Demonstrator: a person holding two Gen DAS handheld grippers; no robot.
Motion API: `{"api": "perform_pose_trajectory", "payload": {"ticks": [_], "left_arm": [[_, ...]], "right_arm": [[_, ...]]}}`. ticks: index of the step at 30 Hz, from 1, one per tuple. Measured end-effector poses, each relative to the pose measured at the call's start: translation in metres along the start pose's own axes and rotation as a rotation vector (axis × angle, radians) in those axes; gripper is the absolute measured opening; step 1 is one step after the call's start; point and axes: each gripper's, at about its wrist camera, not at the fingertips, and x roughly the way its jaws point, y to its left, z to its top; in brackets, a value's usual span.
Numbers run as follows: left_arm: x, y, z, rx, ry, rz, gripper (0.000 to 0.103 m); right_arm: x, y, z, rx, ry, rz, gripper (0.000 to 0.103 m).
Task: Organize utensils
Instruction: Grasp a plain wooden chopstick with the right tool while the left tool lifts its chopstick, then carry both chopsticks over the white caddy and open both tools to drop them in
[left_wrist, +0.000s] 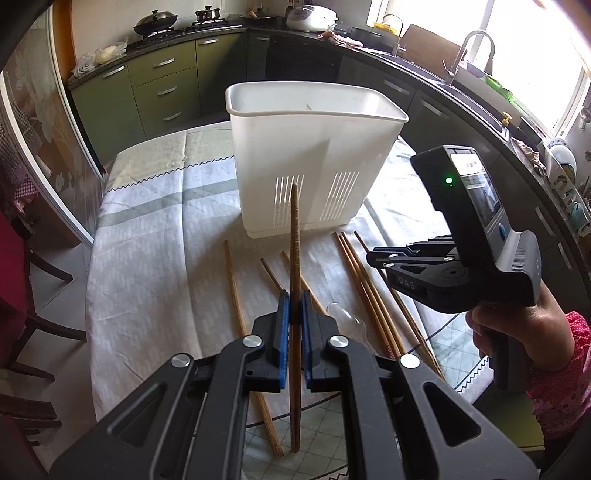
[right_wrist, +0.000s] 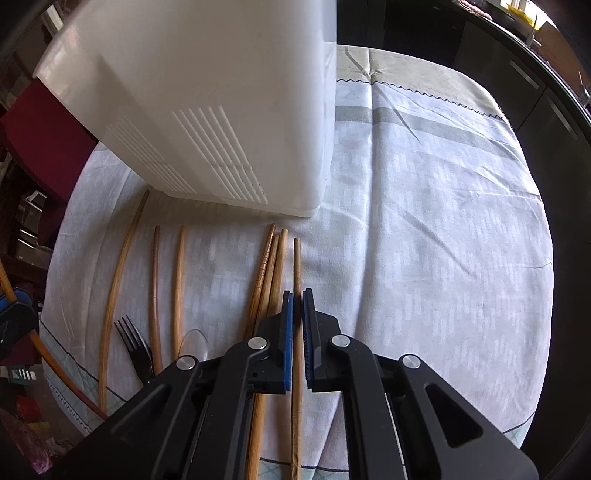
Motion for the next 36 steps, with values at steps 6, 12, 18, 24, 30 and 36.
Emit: {"api": "perform_pose_trajectory", "payload": {"ticks": [6, 12, 18, 24, 30, 36], "left_arm": [[-0.025, 0.000, 0.000, 0.006, -0.047, -0.004, 0.006], [-0.056, -0.004, 0.001, 0.023, -0.104, -0.011, 0.006], [-0.073, -0.010, 0.003, 0.043, -0.145, -0.008, 0.006], [-0.085, -0.014, 0.009, 0.055, -0.167, -0.004, 0.006], [-0.101, -0.011, 0.026, 0.046, -0.198, -0.015, 0.006], [-0.131, -0.012, 0.062, 0.052, -0.258, -0.020, 0.006]], "right_arm": [[-0.056, -0.018, -0.016, 0.013, -0.133, 0.082, 0.006], [-0.126, -0.030, -0.029, -0.004, -0.294, 0.131, 0.006], [-0.168, -0.031, -0.045, -0.032, -0.373, 0.137, 0.006], [-0.197, -0.022, -0.051, -0.051, -0.429, 0.157, 0.006], [-0.234, -0.018, -0.042, -0.061, -0.504, 0.187, 0.006], [-0.295, -0.009, -0.022, -0.076, -0.605, 0.223, 0.006]]}}
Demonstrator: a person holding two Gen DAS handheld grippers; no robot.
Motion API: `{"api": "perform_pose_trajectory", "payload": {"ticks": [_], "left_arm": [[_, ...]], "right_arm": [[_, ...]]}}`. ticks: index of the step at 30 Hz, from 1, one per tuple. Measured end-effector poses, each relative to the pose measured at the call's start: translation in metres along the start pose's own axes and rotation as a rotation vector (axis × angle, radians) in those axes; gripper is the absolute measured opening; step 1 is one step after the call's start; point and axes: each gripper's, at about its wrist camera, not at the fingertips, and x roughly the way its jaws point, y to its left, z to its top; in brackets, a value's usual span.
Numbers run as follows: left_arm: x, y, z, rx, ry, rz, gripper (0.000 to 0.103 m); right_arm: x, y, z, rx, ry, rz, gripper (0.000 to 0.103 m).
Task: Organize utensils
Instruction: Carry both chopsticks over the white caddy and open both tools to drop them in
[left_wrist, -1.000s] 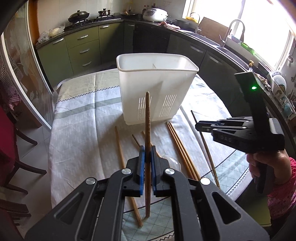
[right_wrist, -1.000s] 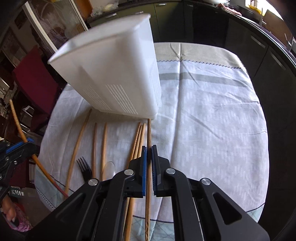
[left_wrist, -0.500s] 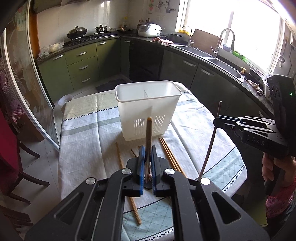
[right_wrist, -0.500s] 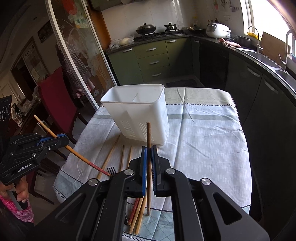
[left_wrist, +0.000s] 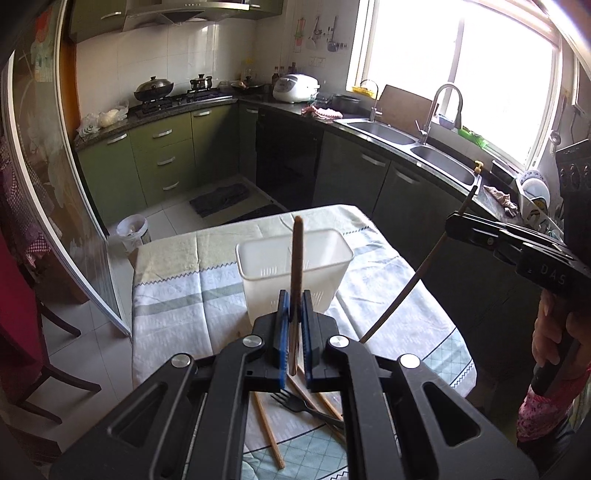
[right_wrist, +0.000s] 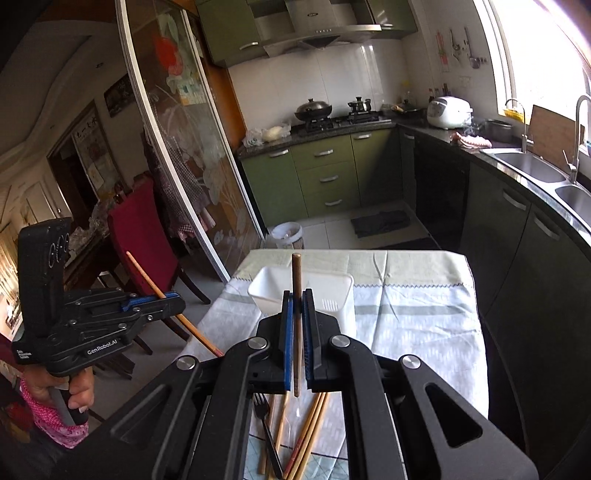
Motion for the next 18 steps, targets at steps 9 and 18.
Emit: {"api": "perform_pose_trajectory", "payload": {"ticks": [9, 18], "left_arm": [[-0.015, 0.009, 0.085, -0.020, -0.177, 0.020, 0.006], [0.089, 0.048, 0.107, -0.132, -0.059, 0.030, 0.006]], "right_arm": [[-0.016, -0.001, 0.091, 0.043, -0.159, -0.019, 0.006], [0.115, -0.060, 0.097, 0.176, 0.096, -0.037, 0.006]]}}
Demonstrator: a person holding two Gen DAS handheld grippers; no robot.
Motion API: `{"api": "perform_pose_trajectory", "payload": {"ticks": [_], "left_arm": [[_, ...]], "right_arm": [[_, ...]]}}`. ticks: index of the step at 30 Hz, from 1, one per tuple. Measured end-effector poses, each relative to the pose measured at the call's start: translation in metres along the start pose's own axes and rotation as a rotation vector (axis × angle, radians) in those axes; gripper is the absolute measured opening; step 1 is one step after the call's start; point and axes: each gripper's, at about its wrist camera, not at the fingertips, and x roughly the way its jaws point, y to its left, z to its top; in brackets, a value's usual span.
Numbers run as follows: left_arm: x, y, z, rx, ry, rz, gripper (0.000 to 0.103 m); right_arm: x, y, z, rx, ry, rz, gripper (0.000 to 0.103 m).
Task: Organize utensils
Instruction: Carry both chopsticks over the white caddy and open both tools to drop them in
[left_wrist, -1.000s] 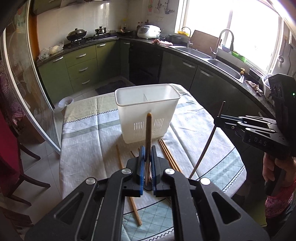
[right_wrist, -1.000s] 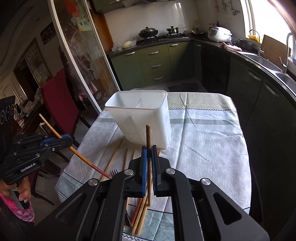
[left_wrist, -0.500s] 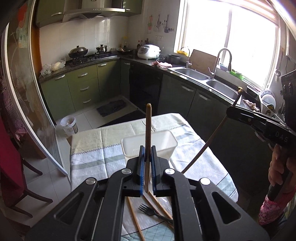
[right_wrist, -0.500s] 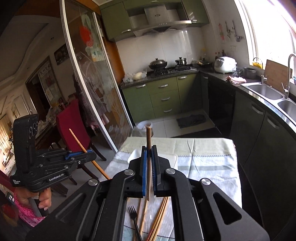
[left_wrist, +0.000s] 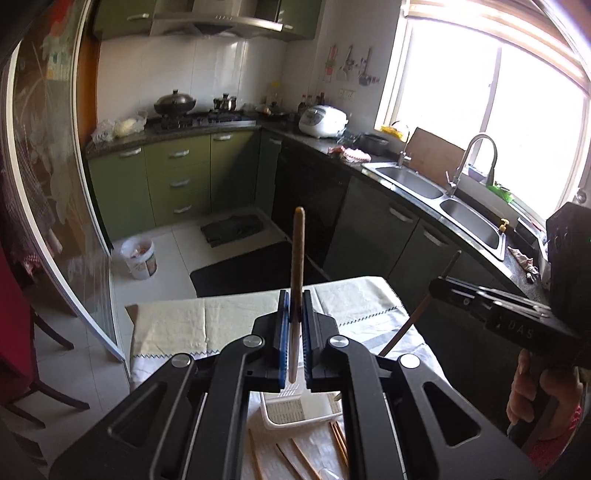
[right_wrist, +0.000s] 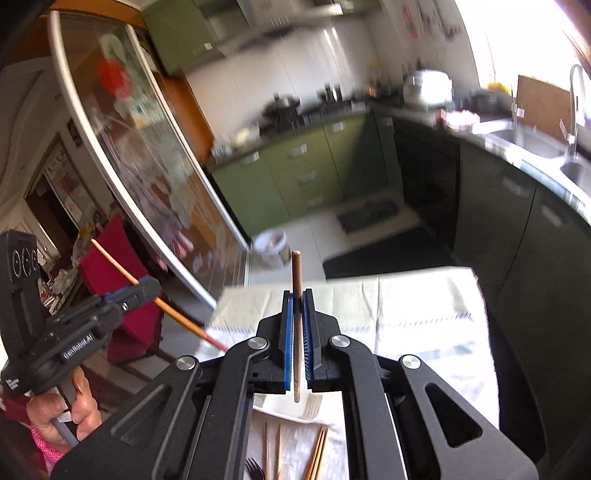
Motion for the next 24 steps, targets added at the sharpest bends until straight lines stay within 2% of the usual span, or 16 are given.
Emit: {"api": "perform_pose_trajectory", "payload": {"ticks": [4, 9, 18, 20, 24], "left_arm": [[0.051, 0.019, -0.017, -0.052, 0.127, 0.012, 0.006], [0.082, 0.028, -0.034, -0.068, 0.227, 0.021, 0.007], [0.083, 0.025, -0.051, -0.048, 0.274, 0.010, 0.007], [0.081, 0.023, -0.052, -0.043, 0.278, 0.010, 0.007], [0.076, 0.022, -0.052, -0.036, 0.279, 0.014, 0.014]], "right_arm": [[0.057, -0.022, -0.011, 0.024, 0.117, -0.013, 0.006], [0.087, -0.033, -0.030, 0.016, 0.170, -0.015, 0.006], [0.087, -0.031, -0.041, 0.003, 0.187, 0.003, 0.009], [0.085, -0.028, -0.043, -0.004, 0.185, 0.003, 0.019], [0.077, -0.023, -0.043, -0.015, 0.171, 0.000, 0.023]]}}
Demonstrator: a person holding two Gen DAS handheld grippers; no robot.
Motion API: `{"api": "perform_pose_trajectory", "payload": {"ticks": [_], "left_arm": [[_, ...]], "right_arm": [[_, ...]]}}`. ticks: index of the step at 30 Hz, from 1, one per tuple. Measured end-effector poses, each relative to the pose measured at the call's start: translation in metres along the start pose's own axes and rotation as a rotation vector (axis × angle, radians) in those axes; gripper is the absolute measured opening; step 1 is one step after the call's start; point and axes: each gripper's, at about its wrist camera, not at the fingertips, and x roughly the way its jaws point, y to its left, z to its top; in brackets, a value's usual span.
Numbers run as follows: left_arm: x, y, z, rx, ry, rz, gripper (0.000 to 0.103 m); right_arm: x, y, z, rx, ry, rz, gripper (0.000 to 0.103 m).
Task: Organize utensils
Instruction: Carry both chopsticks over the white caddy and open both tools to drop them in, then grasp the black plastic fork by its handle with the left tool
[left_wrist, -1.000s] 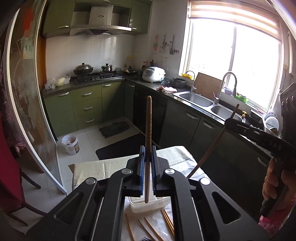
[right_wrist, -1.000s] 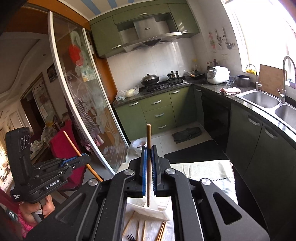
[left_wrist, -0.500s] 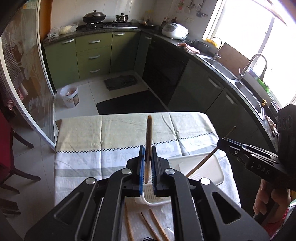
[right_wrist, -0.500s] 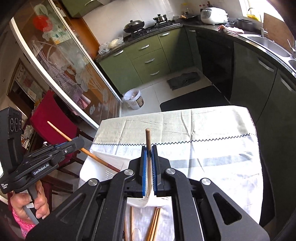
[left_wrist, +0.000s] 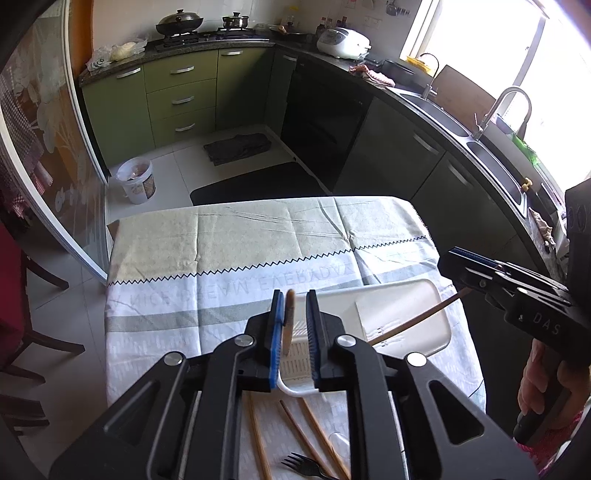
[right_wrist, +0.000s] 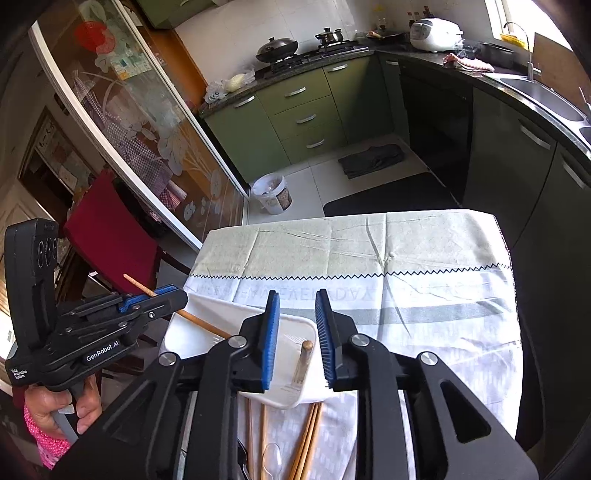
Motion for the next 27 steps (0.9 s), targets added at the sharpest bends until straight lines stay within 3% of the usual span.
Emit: {"api": "perform_pose_trajectory", "payload": {"ticks": [9, 11, 13, 17, 19, 20, 25, 27], "left_arm": [[-0.020, -0.005, -0.001, 0.008, -0.024, 0.003, 0.021], [-0.031, -0.007, -0.003, 0.009, -0.045, 0.004, 0.028], [-0.046, -0.008, -0.007, 0.016, -0.071, 0.012, 0.045], [-0.070, -0.013, -0.034, 0.032, -0.077, 0.022, 0.068], [-0.068, -0.014, -0.059, 0.025, -0.024, 0.007, 0.081], [-0.062, -0.014, -0.073, 0.014, 0.016, -0.006, 0.083], [-0.005, -0.007, -0.150, -0.108, 0.277, -0.081, 0.082], [0.013, -0.007, -0.174, -0.165, 0.353, -0.107, 0.072]], "right_arm": [[-0.031, 0.009, 0.001, -0.033, -0.066, -0.046, 0.027], [-0.047, 0.013, 0.001, -0.038, -0.099, -0.043, 0.029], [-0.065, 0.017, -0.003, -0.049, -0.132, -0.036, 0.033], [-0.100, 0.025, -0.032, -0.109, -0.175, -0.019, 0.040], [-0.108, 0.027, -0.055, -0.151, -0.159, -0.017, 0.042], [-0.108, 0.026, -0.068, -0.172, -0.143, -0.018, 0.042], [-0.091, 0.012, -0.127, -0.219, -0.036, -0.030, 0.042], [-0.084, 0.003, -0.142, -0.214, -0.004, -0.033, 0.042]]}}
